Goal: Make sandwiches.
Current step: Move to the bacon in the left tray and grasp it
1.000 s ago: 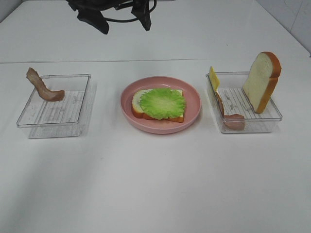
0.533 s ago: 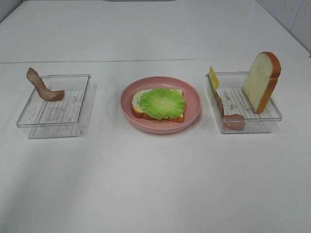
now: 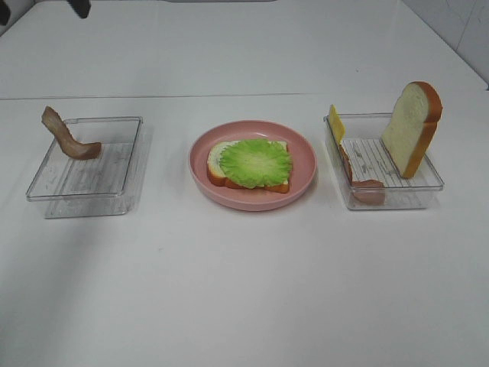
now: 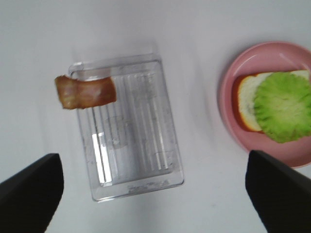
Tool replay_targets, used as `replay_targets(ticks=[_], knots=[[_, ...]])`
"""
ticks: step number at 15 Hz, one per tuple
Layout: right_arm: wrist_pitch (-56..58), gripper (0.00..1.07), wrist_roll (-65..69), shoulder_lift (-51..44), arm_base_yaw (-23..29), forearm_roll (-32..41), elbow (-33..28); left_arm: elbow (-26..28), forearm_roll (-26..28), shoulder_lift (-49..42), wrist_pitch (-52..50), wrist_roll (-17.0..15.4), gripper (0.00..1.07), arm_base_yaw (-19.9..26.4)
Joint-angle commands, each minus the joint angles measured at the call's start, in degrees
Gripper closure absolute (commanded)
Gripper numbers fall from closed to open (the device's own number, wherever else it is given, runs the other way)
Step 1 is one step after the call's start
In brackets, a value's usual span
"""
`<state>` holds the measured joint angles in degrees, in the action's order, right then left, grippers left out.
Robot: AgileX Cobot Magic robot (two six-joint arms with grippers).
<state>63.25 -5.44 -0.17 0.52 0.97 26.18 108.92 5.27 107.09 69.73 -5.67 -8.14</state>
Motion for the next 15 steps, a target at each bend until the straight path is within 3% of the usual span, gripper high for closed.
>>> replay_targets(ticks=[1, 6, 8, 15], knots=[[-0.29, 0.09, -0.34, -1.60, -0.17, -0.06, -0.17, -3.72, -0.06, -1.55, 5.67, 1.03, 0.13, 2.64], [-0.29, 0.09, -0.34, -1.60, -0.17, -0.06, -0.17, -10.83, -0.06, -1.43, 1.03, 2.92, 0.13, 10.94], [-0.29, 0.09, -0.34, -1.60, -0.17, -0.06, -0.17, -11.00, 0.06, -0.69, -1.60, 2.92, 0.13, 12.83], [-0.29, 0.09, -0.34, -1.60, -0.17, -0.06, -0.17, -10.14, 2.52, 7.05, -8.94, 3.61, 0.13, 13.06]])
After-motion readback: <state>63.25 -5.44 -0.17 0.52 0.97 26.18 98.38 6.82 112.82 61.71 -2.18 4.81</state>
